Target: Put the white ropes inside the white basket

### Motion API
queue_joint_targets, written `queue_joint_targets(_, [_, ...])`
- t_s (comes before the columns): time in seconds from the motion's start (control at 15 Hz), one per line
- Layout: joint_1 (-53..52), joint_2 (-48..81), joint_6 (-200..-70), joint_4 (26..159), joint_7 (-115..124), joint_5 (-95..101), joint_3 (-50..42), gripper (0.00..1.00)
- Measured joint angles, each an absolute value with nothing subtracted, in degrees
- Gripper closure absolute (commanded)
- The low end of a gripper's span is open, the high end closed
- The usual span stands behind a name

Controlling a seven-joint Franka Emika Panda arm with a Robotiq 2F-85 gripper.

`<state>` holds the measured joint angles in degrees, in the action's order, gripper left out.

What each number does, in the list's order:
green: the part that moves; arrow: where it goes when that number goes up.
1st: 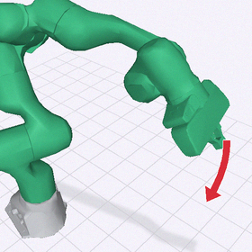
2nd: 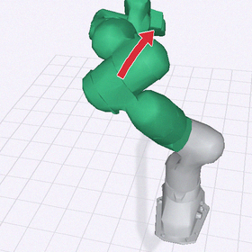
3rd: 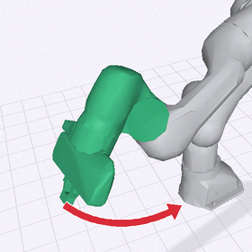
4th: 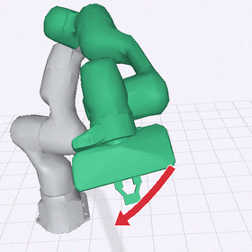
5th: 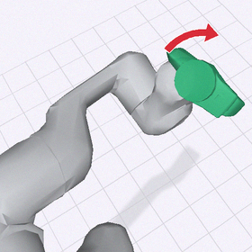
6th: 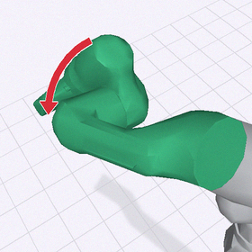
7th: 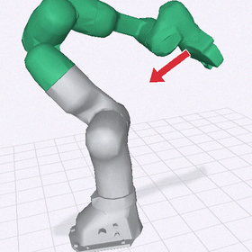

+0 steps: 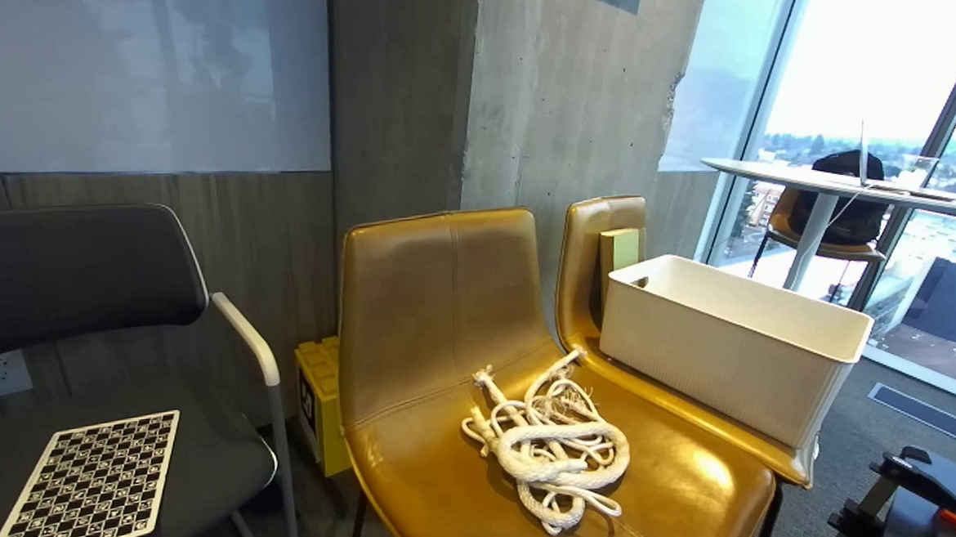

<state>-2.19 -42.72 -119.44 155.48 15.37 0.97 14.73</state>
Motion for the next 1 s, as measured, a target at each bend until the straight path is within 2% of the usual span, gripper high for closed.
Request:
queue_joint_targets(0.27, [-6.03, -38.51, -120.66, 151.43, 23.43, -2.43, 20.37, 0.00])
queue_joint_targets(0.6, [-7.39, -27.73, -135.02, 143.53, 34.52, -3.27, 27.57, 0.00])
queue_joint_targets(1.0, [-0.52, -7.24, -145.92, 130.72, 44.87, 15.62, 28.53, 0.00])
